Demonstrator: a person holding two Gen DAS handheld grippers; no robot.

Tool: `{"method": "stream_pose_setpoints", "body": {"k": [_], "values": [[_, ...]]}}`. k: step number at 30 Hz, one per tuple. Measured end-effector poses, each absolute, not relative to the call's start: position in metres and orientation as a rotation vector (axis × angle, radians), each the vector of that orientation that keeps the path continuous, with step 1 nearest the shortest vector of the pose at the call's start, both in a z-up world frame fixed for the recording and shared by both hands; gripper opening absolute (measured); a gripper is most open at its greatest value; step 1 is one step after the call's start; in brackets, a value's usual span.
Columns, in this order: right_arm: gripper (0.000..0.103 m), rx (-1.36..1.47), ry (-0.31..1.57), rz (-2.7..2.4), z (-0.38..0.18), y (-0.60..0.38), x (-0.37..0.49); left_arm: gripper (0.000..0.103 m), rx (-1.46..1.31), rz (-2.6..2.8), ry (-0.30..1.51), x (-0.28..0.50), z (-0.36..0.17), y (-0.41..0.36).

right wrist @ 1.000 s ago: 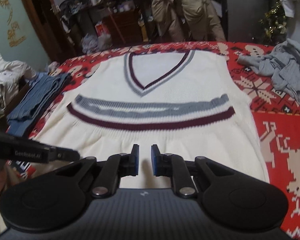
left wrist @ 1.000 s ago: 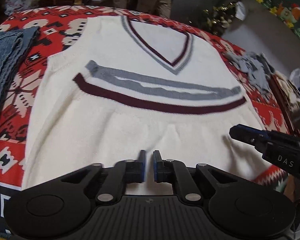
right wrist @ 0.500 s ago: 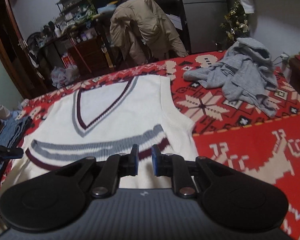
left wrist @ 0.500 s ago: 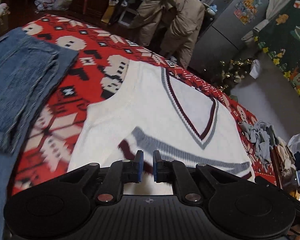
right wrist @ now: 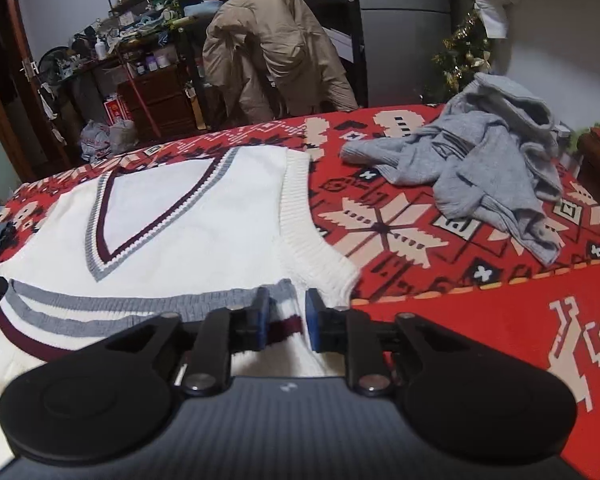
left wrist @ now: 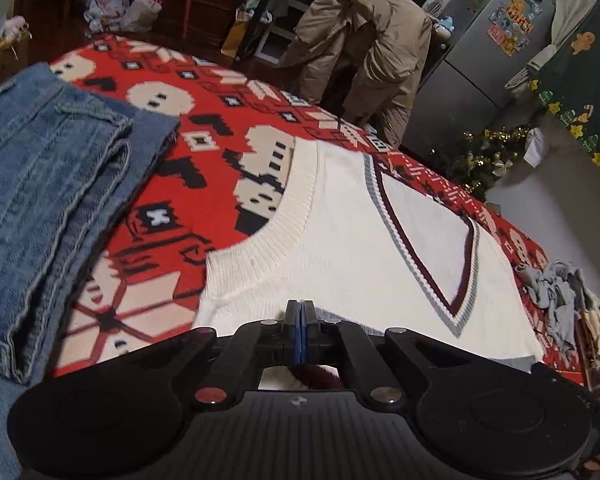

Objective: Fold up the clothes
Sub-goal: 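Move both grippers up the sweater to the V-neck collar, then grasp the collar edge of the sweater with both grippers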

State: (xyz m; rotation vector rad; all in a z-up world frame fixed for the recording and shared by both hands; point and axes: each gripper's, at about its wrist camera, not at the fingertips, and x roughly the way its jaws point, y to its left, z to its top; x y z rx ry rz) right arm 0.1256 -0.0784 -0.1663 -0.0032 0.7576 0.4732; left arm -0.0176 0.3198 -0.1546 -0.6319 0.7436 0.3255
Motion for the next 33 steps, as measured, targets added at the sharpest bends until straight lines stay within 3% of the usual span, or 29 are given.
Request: {"method": "stream_pose_setpoints", "body": {"k": [4,6,9,21,23,30,33], "values": [[0.03,-0.041,0.776,0.496,-0.156,-0.078,0.123,0.008,-0.595,0.306,0.742,-0.01,-0.14,0.328],[0.043,-0.042,0.774,0.518,-0.148,-0.08,0.123,0.014,-0.561,0.291,0.742,-0.003,-0.13,0.333],[0.051,-0.014,0.758,0.551,-0.136,-0.085,0.135,0.02,-0.506,0.265,0.735,0.014,-0.116,0.345],[0.05,-0.236,0.688,0.643,-0.128,-0.035,0.27,0.024,-0.097,0.092,0.851,0.155,-0.139,0.356],[0.049,-0.286,0.683,0.669,-0.133,-0.021,0.288,0.028,-0.09,0.067,0.848,0.167,-0.142,0.359],[0.045,-0.416,0.748,0.794,-0.154,0.011,0.32,0.026,-0.05,0.008,0.874,0.186,-0.152,0.365],[0.045,-0.422,0.749,0.809,-0.157,0.015,0.321,0.03,-0.038,-0.009,0.864,0.188,-0.154,0.365]]}}
